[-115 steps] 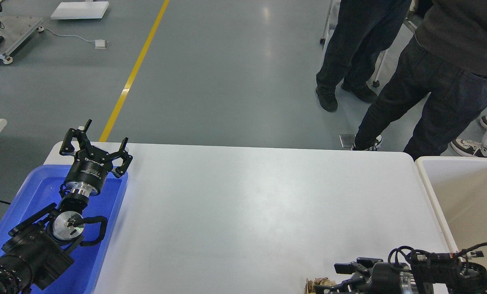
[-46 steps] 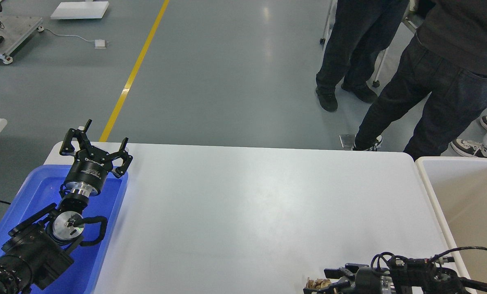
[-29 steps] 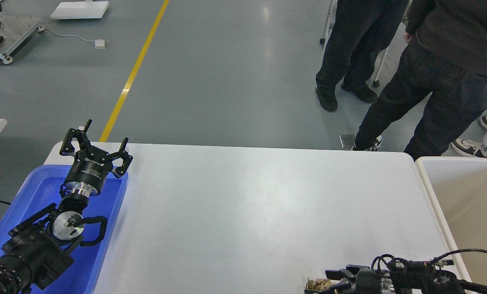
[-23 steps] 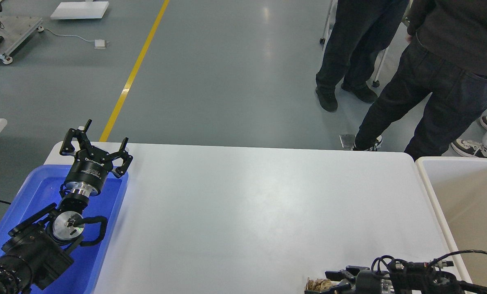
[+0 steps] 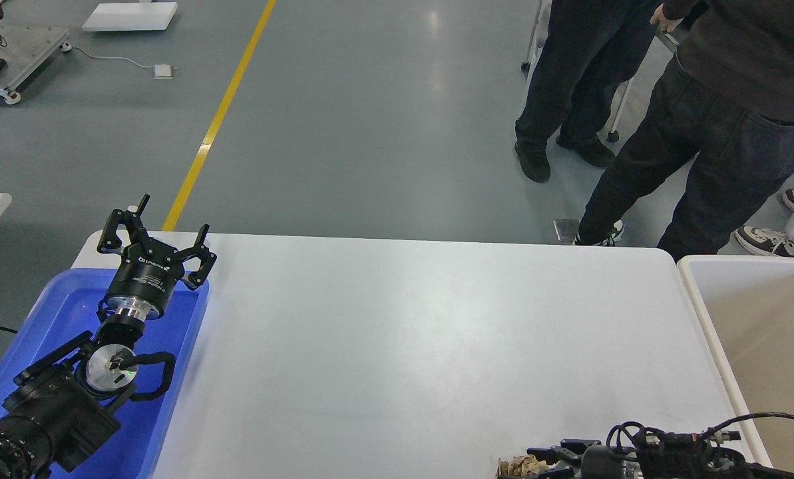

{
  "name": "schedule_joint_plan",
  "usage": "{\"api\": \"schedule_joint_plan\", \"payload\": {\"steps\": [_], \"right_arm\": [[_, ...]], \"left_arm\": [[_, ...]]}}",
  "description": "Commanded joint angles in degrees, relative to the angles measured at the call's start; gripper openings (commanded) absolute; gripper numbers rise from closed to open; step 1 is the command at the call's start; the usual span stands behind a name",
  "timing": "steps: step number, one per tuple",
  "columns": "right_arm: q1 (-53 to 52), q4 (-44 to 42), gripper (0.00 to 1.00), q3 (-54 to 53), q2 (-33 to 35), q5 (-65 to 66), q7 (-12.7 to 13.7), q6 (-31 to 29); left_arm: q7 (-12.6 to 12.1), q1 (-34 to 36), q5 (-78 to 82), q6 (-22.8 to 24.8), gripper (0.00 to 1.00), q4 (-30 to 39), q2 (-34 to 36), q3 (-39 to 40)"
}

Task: Tidy desktop
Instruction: 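Close the right gripper on the tan crumpled object, then lift the tan object and carry it toward the white bin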

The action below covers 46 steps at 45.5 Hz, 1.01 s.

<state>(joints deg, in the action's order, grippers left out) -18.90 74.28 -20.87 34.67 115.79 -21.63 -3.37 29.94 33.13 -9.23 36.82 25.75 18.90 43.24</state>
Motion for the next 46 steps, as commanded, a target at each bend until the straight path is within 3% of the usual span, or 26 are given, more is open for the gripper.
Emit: {"api": "schedule_joint_plan", "payload": {"steps": [1,2,5,8,9,25,30,34,46], "right_arm": [[0.18,-0.28,0.4,0.04,0.4,1.11,-0.43,0.12],[0.18,-0.19,0.36,0.04,0.49,1.19,-0.51,0.12],[0.18,-0.28,0.13,0.04,0.57,1.19,-0.43,0.12],[0.18,-0.37,0.06,0.04,0.57,1.19,-0.43,0.12],[0.18,-0.37,0.0,0.04,0.57,1.19,-0.43,0.12],[0.09,0.51,0.0,-0.13,2.24,0.14,-0.6,0.12],[-0.26,0.77,0.0,-0.83,3.91,-0.39,-2.27,0.21],[-0.97,2.53,0.0,-1.01,6.72,-1.79,-3.68,0.21],[-11.33,11.66,0.0,-1.01,20.95,-15.31,-3.68,-2.77]], "left_arm": [[0.03,0.0,0.0,0.0,1.0,0.0,0.0,0.0],[0.03,0.0,0.0,0.0,1.0,0.0,0.0,0.0],[0.03,0.0,0.0,0.0,1.0,0.0,0.0,0.0],[-0.05,0.0,0.0,0.0,1.0,0.0,0.0,0.0],[0.03,0.0,0.0,0.0,1.0,0.0,0.0,0.0],[-0.05,0.0,0.0,0.0,1.0,0.0,0.0,0.0],[-0.05,0.0,0.0,0.0,1.0,0.0,0.0,0.0],[0.03,0.09,0.0,0.0,1.0,0.0,0.0,0.0],[-0.05,0.0,0.0,0.0,1.0,0.0,0.0,0.0]]}}
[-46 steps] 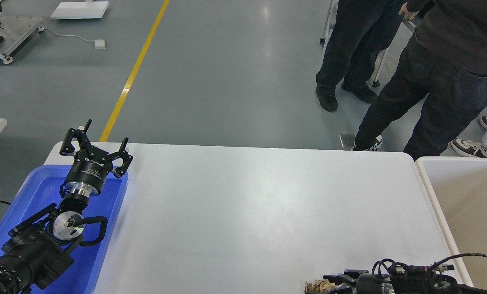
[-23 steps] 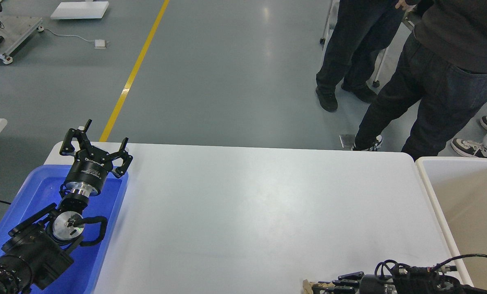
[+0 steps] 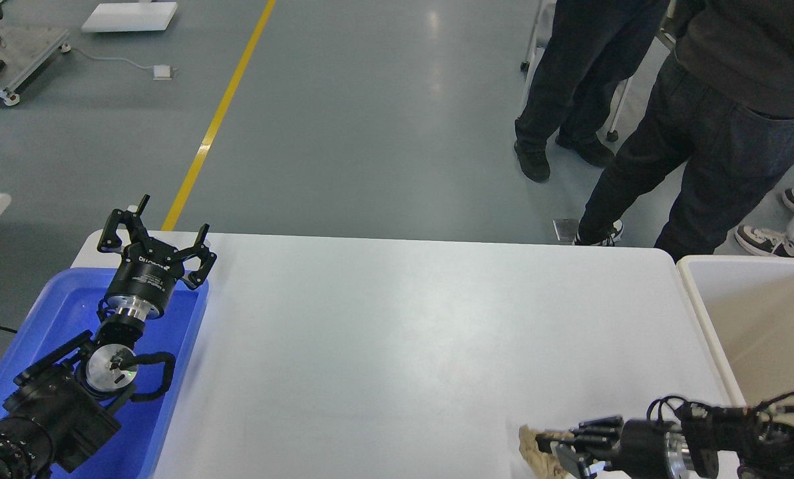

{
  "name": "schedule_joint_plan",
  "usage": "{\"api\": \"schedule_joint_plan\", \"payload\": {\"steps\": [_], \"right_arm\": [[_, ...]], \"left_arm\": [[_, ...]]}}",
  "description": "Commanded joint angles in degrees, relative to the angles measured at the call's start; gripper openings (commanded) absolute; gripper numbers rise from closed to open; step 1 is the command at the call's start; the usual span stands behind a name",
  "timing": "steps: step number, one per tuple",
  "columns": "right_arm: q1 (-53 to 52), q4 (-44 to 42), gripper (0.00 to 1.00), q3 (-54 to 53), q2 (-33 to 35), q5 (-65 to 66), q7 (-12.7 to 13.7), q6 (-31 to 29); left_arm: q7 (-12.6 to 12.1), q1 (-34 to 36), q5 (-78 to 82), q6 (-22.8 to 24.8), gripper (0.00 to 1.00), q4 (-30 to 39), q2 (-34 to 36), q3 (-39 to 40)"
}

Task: Tidy desktop
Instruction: 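Lift the tan object and carry it toward the white bin, then open the right gripper to drop the tan object into the bin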

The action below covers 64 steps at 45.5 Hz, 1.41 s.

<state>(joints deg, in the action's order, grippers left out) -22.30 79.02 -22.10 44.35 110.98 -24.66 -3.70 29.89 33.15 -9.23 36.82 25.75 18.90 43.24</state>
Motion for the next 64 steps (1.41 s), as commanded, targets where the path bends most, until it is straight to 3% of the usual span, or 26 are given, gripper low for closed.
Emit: {"api": "schedule_joint_plan", "payload": {"steps": [1,7,19,32,38,39,48,55,64], "right_arm": [[-9.16,7.8,0.0,0.22,12.77,-11.82,-0.65,-3.32],[-18.47,11.76,0.0,0.22,21.38,-18.77,-1.09,-10.26],[-30.61,13.88,0.0,0.13,29.3,-25.9,-1.79,-21.87],[-33.78,7.56,0.0,0.57,32.91,-25.55,-0.48,-24.33],[-33.86,-3.5,0.0,0.57,32.47,-24.32,0.84,-23.9],[-33.69,-9.09,0.0,0.57,31.6,-24.32,1.02,-23.81],[-32.99,-32.15,0.0,5.22,23.08,-25.1,0.4,-23.54],[-32.64,-51.31,0.0,6.9,12.53,-29.32,0.4,-21.61],[-28.95,-77.16,0.0,9.17,-1.88,-44.95,0.93,-21.35]], "left_arm": [[-0.01,-0.02,0.0,0.0,1.0,0.0,0.0,0.0],[-0.01,-0.02,0.0,0.0,1.0,0.0,0.0,0.0],[0.08,-0.02,0.0,0.0,1.0,0.0,0.0,0.0],[0.08,-0.02,0.0,0.0,1.0,0.0,0.0,0.0],[0.08,-0.02,0.0,0.0,1.0,0.0,0.0,0.0],[-0.01,-0.02,0.0,0.0,1.0,0.0,0.0,0.0],[-0.01,-0.02,0.0,0.0,1.0,0.0,0.0,0.0],[0.08,-0.02,0.0,0.0,1.0,0.0,0.0,0.0],[0.08,-0.02,0.0,0.0,1.0,0.0,0.0,0.0]]}}
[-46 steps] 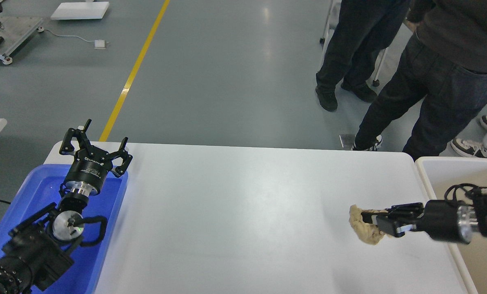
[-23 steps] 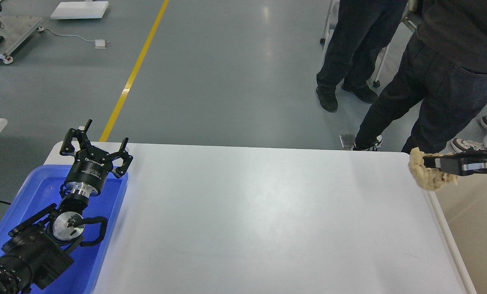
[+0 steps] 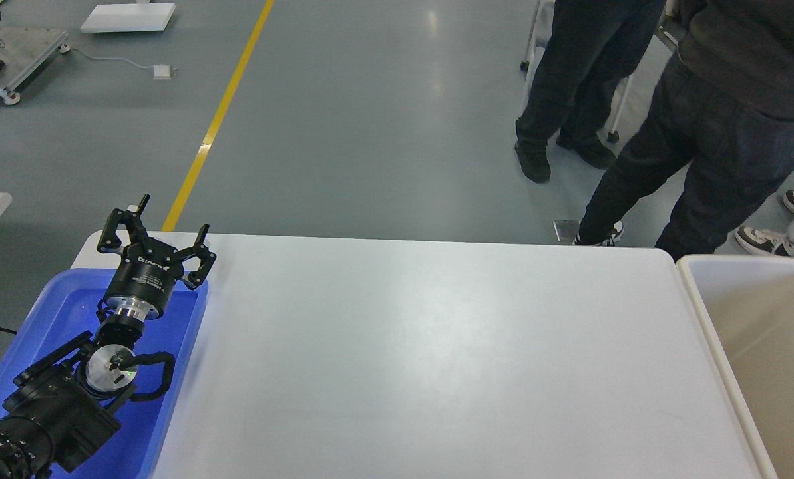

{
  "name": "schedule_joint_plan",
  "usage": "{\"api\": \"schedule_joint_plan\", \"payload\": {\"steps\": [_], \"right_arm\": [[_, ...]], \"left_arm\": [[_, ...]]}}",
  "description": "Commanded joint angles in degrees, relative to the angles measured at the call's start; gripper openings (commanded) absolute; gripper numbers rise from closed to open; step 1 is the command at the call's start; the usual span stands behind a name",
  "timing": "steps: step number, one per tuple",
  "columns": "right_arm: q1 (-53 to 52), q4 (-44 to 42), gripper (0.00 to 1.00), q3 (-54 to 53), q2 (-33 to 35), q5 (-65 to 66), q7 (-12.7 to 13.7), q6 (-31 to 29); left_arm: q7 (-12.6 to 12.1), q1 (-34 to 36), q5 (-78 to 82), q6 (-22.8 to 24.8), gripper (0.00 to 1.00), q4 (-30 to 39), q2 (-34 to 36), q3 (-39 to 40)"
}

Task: Tidy desktop
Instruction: 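Open the right gripper to drop the tan object into the bin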

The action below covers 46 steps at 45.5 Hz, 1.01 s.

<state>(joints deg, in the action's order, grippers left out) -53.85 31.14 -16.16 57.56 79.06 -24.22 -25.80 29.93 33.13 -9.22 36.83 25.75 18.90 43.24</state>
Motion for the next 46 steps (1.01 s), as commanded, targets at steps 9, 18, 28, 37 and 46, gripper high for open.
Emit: {"api": "schedule_joint_plan", "payload": {"steps": [9,18,28,37,46], "right_arm": [[7.26,-37.38,0.0,9.04,-23.01,-35.96,7.69,2.68],[12.01,-37.21,0.0,11.5,-27.14,-54.43,15.69,9.71],[13.86,-37.21,0.0,10.62,-31.27,-68.32,23.95,13.93],[14.21,-37.12,0.0,8.17,-35.76,-77.02,29.23,20.51],[13.69,-36.77,0.0,2.19,-37.25,-81.52,30.02,24.22]], "left_arm": [[0.04,0.0,-0.01,0.0,1.0,0.0,-0.01,0.0],[0.04,0.0,-0.01,0.0,1.0,0.0,-0.01,0.0],[0.04,0.0,-0.01,-0.09,1.0,0.0,-0.01,0.0],[-0.05,0.0,-0.01,-0.09,1.0,0.0,-0.01,0.0],[0.04,0.0,-0.01,-0.09,1.0,0.0,-0.01,0.0]]}}
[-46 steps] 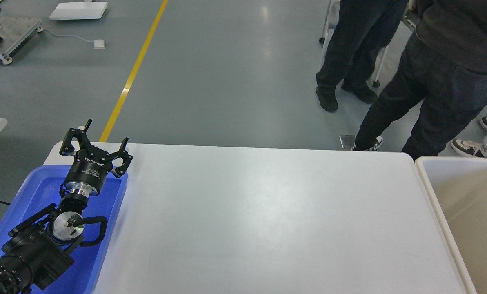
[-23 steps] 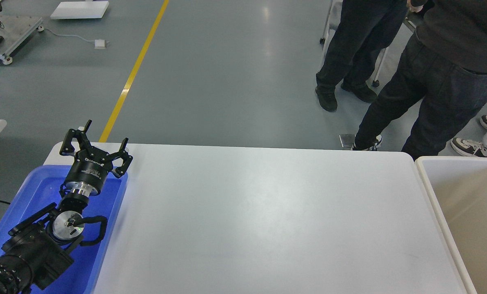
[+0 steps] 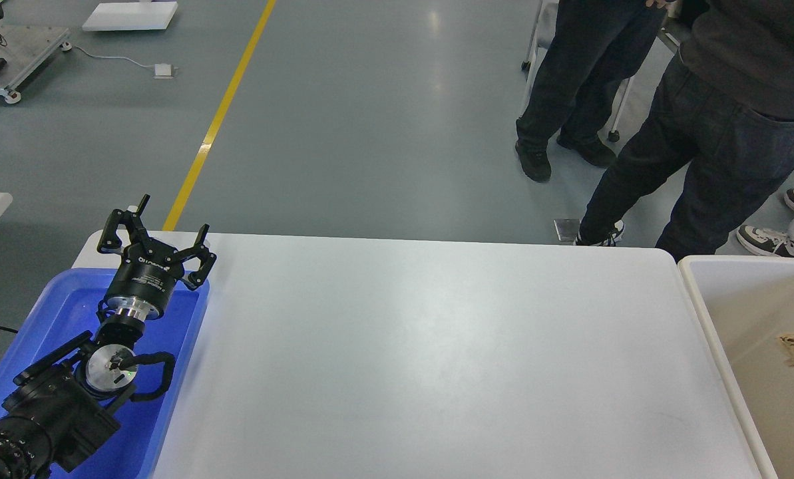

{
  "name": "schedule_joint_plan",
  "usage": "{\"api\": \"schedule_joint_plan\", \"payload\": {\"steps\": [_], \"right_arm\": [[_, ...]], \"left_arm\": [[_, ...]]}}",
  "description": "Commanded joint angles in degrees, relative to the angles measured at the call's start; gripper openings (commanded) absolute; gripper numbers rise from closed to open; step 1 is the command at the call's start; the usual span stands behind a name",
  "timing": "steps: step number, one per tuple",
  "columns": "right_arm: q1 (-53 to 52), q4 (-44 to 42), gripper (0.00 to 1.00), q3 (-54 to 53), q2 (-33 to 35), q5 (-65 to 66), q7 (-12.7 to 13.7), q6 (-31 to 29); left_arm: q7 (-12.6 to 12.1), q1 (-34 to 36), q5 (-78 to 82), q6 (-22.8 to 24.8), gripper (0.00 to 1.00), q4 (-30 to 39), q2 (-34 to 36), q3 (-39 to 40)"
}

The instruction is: Tidy desktop

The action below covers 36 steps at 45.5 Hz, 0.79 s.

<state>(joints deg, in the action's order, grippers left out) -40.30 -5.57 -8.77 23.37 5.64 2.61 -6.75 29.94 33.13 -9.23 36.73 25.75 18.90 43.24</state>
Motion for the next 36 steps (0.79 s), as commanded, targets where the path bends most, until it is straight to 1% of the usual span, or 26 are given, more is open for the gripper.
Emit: {"api": "schedule_joint_plan", "payload": {"steps": [1,11,13,14,17,19,24,25,26,36], "right_arm": [[0.14,-0.05,0.0,-5.82,-3.06,-8.19,3.19,5.26],[0.14,-0.05,0.0,-8.81,-3.15,-8.28,3.19,5.96],[0.05,0.03,0.2,-9.07,-3.15,-8.28,3.19,6.22],[0.05,0.03,0.28,-9.16,-3.15,-8.28,3.19,6.4],[-0.13,0.03,0.43,-9.6,-3.15,-8.28,3.11,6.66],[-0.65,0.03,0.51,-9.86,-3.15,-8.28,3.19,6.84],[-1.27,-0.05,0.79,-12.06,-2.8,-8.37,3.1,7.02],[-1.62,-0.05,0.93,-13.02,-2.54,-8.37,3.02,7.02],[-1.79,-0.05,1.0,-13.12,-2.45,-8.37,3.02,6.93],[-3.29,-0.05,1.0,-12.41,-1.83,-8.28,2.58,6.93]], "left_arm": [[0.03,0.0,0.0,0.01,1.0,0.0,0.0,0.0],[0.03,0.0,0.0,0.01,1.0,0.0,0.0,0.0],[0.03,0.0,0.0,0.01,1.0,0.0,0.0,0.0],[0.03,0.0,0.0,0.01,1.0,0.0,0.0,0.0],[0.03,0.0,0.0,0.01,1.0,0.0,0.0,0.0],[0.03,0.0,0.0,0.01,1.0,0.0,0.0,0.0],[0.03,0.0,0.0,0.01,1.0,0.0,0.0,0.0],[0.03,0.0,0.0,0.01,1.0,0.0,0.0,0.0],[0.03,0.0,0.0,0.01,1.0,0.0,0.0,0.0],[0.03,0.0,0.0,0.01,1.0,0.0,0.0,0.0]]}}
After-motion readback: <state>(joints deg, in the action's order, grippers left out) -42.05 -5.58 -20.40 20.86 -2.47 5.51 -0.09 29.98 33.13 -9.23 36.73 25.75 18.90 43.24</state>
